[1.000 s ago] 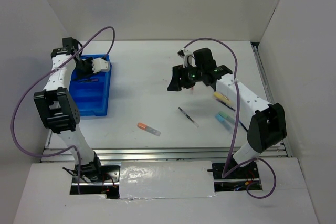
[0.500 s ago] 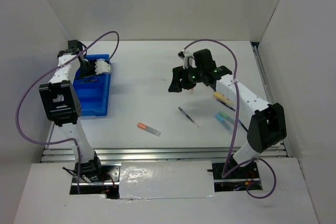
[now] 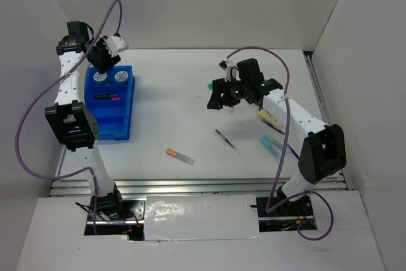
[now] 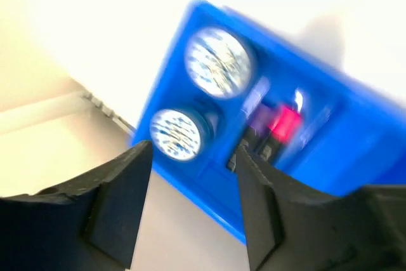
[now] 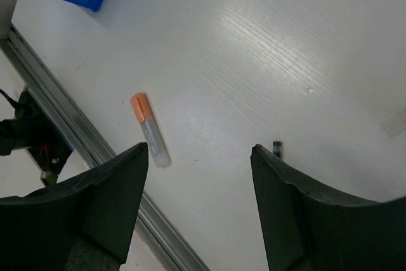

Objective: Sort the stationery into containers
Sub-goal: Place the pen in the storage box, then pick up the pen from the center of the board.

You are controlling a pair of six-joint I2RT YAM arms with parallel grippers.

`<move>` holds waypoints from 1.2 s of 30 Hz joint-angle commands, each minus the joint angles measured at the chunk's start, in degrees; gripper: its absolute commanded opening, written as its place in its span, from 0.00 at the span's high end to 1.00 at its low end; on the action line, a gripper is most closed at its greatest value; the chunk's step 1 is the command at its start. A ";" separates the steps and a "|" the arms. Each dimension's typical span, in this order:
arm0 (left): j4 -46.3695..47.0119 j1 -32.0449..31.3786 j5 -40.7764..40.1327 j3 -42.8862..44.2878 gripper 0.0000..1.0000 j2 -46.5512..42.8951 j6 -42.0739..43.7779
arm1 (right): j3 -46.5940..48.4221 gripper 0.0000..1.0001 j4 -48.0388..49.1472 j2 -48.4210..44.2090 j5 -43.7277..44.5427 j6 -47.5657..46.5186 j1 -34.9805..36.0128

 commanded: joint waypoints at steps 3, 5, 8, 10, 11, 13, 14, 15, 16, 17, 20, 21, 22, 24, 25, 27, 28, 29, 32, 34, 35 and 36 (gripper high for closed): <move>6.39 -6.60 9.66 5.70 0.38 -3.69 -31.70 | -1.58 0.28 0.37 -1.18 0.23 0.80 -4.20; 15.53 -12.14 7.81 -1.50 0.36 -7.12 -38.83 | -2.46 0.28 0.28 -1.53 -0.65 0.98 -7.54; 25.71 -20.58 3.85 -8.63 0.28 -7.83 -47.10 | -3.52 0.29 -1.12 -2.14 -1.88 0.63 -11.40; 28.38 -24.54 3.76 -9.26 0.28 -4.25 -52.87 | -4.57 0.29 -1.47 -3.37 -1.44 0.01 -12.82; 29.96 -25.42 3.76 -8.56 0.28 -2.57 -55.35 | -5.19 0.29 -1.65 -3.81 -0.66 -0.95 -13.78; 30.33 -27.62 6.81 -4.44 0.27 3.82 -60.81 | -5.89 0.29 -1.91 -5.22 0.05 -1.66 -14.84; 31.02 -27.98 8.93 -2.86 0.27 6.03 -62.13 | -6.68 0.29 -2.00 -5.74 0.23 -2.01 -15.89; 32.07 -28.33 10.25 -0.32 0.24 8.15 -66.15 | -7.12 0.29 -1.91 -6.44 0.23 -2.10 -16.60; 33.30 -28.51 11.40 0.66 0.18 12.08 -67.06 | -7.39 0.29 -2.00 -6.80 0.06 -2.27 -17.21; 35.58 -28.77 13.32 1.80 0.16 13.86 -71.76 | -8.17 0.29 -1.83 -7.24 -0.21 -2.19 -18.26; 39.19 -29.21 15.18 4.89 0.15 19.93 -74.44 | -9.32 0.29 -1.65 -7.95 -0.82 -2.01 -20.20; 41.90 -29.47 14.84 4.98 0.16 21.95 -75.32 | -9.41 0.29 -1.56 -8.21 -0.82 -2.01 -20.56; 42.80 -29.82 14.31 5.07 0.16 22.75 -75.41 | -9.58 0.29 -1.65 -8.38 -1.00 -2.01 -20.82; 43.69 -30.96 12.47 6.64 0.17 25.29 -74.63 | -9.76 0.29 -1.65 -8.39 -1.18 -2.10 -21.44; 43.25 -31.58 11.59 7.35 0.18 26.09 -73.93 | -9.85 0.29 -1.65 -8.39 -1.26 -2.10 -21.61; 42.63 -33.42 7.57 8.84 0.18 27.49 -71.29 | -9.94 0.29 -1.74 -8.47 -1.53 -2.01 -22.05; 42.11 -34.04 6.15 9.11 0.18 27.94 -70.33 | -10.02 0.29 -1.74 -8.47 -1.62 -2.01 -22.23; 41.84 -35.35 5.09 9.81 0.18 28.29 -68.66 | -10.03 0.29 -1.65 -8.65 -1.70 -1.84 -22.40; 39.56 -36.94 2.27 12.70 0.18 30.40 -65.34 | -10.20 0.29 -1.65 -8.74 -1.97 -1.84 -23.02; 38.07 -37.64 0.95 14.11 0.18 32.15 -64.69 | -10.11 0.29 -1.74 -8.56 -2.41 -1.66 -23.46; 37.63 -37.82 0.51 15.69 0.18 33.38 -64.43 | -10.20 0.29 -1.56 -8.56 -2.67 -1.66 -23.63; 37.01 -38.00 -0.79 16.66 0.18 34.09 -64.17 | -10.11 0.29 -1.39 -8.47 -3.11 -1.49 -23.72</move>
